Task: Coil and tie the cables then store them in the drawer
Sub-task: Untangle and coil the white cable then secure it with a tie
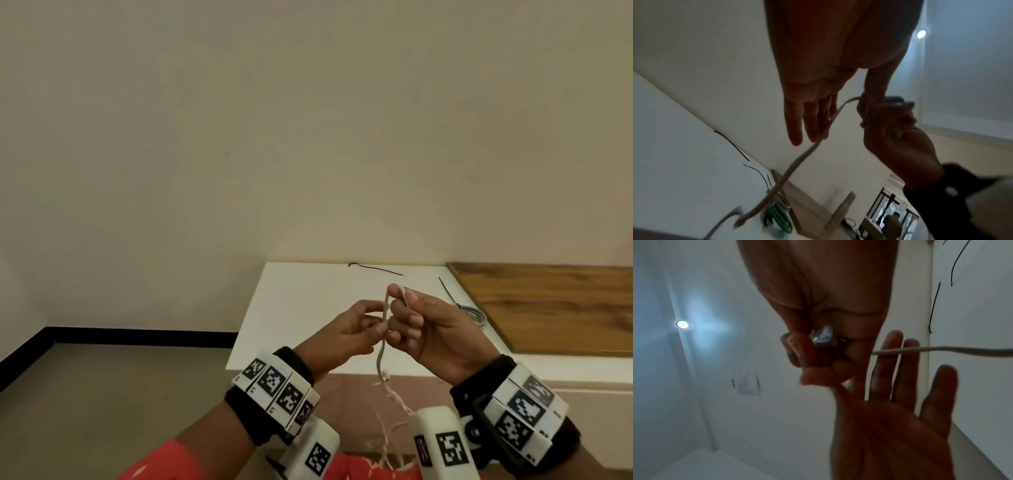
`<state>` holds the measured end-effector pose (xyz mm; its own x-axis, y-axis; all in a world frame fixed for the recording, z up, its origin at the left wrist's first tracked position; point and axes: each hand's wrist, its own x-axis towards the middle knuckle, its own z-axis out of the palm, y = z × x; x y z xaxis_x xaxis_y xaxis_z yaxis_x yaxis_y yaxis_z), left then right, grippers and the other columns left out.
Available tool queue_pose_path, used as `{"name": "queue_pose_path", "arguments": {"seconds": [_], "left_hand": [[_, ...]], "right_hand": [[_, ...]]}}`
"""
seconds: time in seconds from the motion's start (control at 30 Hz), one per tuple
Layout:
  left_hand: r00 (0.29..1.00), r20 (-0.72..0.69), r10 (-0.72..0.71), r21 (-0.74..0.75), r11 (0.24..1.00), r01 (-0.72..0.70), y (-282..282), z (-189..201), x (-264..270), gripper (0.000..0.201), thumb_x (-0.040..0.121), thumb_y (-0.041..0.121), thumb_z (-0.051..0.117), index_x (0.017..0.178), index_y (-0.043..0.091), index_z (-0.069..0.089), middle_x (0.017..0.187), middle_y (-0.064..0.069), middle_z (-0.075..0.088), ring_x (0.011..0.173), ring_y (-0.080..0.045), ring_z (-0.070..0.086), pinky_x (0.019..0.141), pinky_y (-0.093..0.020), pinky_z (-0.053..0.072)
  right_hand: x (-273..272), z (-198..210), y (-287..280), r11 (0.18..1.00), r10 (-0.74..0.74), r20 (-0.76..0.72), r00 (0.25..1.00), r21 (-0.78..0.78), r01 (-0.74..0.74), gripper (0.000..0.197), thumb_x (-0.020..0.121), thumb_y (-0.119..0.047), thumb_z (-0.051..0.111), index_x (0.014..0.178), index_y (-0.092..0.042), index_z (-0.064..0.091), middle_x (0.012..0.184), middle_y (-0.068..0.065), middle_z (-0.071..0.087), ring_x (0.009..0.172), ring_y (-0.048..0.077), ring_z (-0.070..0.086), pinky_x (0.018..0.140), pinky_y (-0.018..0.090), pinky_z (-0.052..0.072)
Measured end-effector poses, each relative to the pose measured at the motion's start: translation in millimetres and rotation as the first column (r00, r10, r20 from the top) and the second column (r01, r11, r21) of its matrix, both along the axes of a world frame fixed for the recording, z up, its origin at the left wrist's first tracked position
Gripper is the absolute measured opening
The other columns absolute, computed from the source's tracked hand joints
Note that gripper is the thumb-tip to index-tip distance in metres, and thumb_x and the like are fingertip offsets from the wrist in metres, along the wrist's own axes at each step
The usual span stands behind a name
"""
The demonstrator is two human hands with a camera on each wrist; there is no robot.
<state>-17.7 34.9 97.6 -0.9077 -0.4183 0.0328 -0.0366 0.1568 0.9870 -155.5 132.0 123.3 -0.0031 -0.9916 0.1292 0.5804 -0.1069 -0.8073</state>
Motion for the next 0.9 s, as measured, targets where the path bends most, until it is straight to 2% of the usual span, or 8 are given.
{"name": "queue_pose_path", "arguments": {"seconds": [0.1, 0.23, 0.4, 0.47, 0.57, 0.7, 0.8, 0.9], "left_hand": [[0.987, -0.115, 0.108, 0.03, 0.994, -0.105, -3, -1, 2, 0.018, 0.095, 0.018, 0.043, 0.103, 0.009, 0.057, 0.089, -0.01, 0.056, 0.076, -0.011, 0.06, 0.081, -0.028, 0.05], [0.933, -0.252, 0.257, -0.076, 0.956, -0.284, -14, 5, 6, 0.026, 0.094, 0.008, 0.044, 0.078, 0.015, 0.063, 0.059, 0.002, 0.042, 0.048, -0.008, 0.041, 0.053, -0.018, 0.04], [0.887, -0.309, 0.343, -0.112, 0.913, -0.392, -24, 0, 9, 0.028, 0.09, 0.015, 0.053, 0.065, 0.014, 0.064, 0.041, 0.013, 0.036, 0.039, -0.002, 0.029, 0.042, -0.012, 0.026], [0.904, -0.286, 0.317, -0.096, 0.929, -0.356, -25, -7, 9, 0.028, 0.092, 0.015, 0.05, 0.068, 0.015, 0.064, 0.044, 0.014, 0.034, 0.039, -0.004, 0.026, 0.041, -0.014, 0.024], [0.936, -0.23, 0.265, -0.11, 0.949, -0.296, -16, -24, 4, 0.027, 0.096, 0.018, 0.043, 0.078, 0.015, 0.063, 0.047, 0.013, 0.034, 0.041, -0.006, 0.029, 0.04, -0.018, 0.026], [0.968, -0.139, 0.209, -0.151, 0.961, -0.23, 6, -52, -6, 0.028, 0.098, 0.021, 0.036, 0.085, 0.021, 0.06, 0.045, 0.009, 0.045, 0.043, -0.006, 0.041, 0.045, -0.019, 0.038], [0.973, -0.102, 0.207, -0.213, 0.951, -0.225, 12, -58, -10, 0.024, 0.097, 0.021, 0.039, 0.086, 0.025, 0.06, 0.039, 0.008, 0.047, 0.042, -0.005, 0.047, 0.053, -0.019, 0.043], [0.966, -0.096, 0.24, -0.336, 0.906, -0.258, 11, -54, -8, 0.02, 0.094, 0.025, 0.046, 0.089, 0.022, 0.065, 0.037, 0.009, 0.049, 0.041, -0.004, 0.051, 0.056, -0.014, 0.044]], "right_hand": [[6, 6, 0, 0.995, 0.098, 0.014, 0.995, -0.02, -0.098, 0.019, 0.074, -0.02, 0.071, 0.085, -0.01, 0.061, 0.065, -0.001, 0.054, 0.052, 0.009, 0.049, 0.059, 0.025, 0.05], [10, 14, 3, 0.992, -0.009, 0.032, 0.999, 0.125, 0.005, 0.022, 0.085, -0.02, 0.048, 0.09, -0.008, 0.065, 0.05, -0.005, 0.04, 0.04, 0.007, 0.035, 0.039, 0.019, 0.036], [2, 23, 4, 0.997, -0.079, 0.172, 0.982, 0.007, 0.079, 0.014, 0.062, -0.013, 0.074, 0.071, -0.012, 0.064, 0.049, -0.007, 0.045, 0.043, 0.008, 0.044, 0.047, 0.021, 0.046], [2, 28, 2, 0.98, -0.184, 0.232, 0.955, -0.031, 0.196, 0.008, 0.074, -0.011, 0.061, 0.069, -0.013, 0.066, 0.053, -0.007, 0.05, 0.047, 0.007, 0.049, 0.053, 0.022, 0.051], [4, 30, -3, 0.94, -0.305, 0.264, 0.915, -0.068, 0.333, 0.031, 0.087, -0.016, 0.041, 0.068, -0.015, 0.067, 0.059, -0.006, 0.056, 0.053, 0.008, 0.057, 0.06, 0.022, 0.055], [2, 17, -11, 0.904, -0.375, 0.217, 0.901, -0.129, 0.407, 0.006, 0.072, -0.02, 0.067, 0.072, -0.015, 0.07, 0.068, -0.002, 0.064, 0.063, 0.011, 0.064, 0.066, 0.022, 0.056], [-3, 0, -13, 0.88, -0.427, 0.038, 0.904, -0.212, 0.425, 0.038, 0.049, -0.037, 0.086, 0.077, -0.017, 0.071, 0.078, 0.001, 0.071, 0.078, 0.013, 0.068, 0.076, 0.022, 0.056], [-1, -8, -11, 0.843, -0.51, -0.162, 0.845, -0.287, 0.454, 0.043, 0.05, -0.052, 0.082, 0.079, -0.021, 0.072, 0.086, 0.0, 0.074, 0.087, 0.015, 0.069, 0.079, 0.022, 0.055]]}}
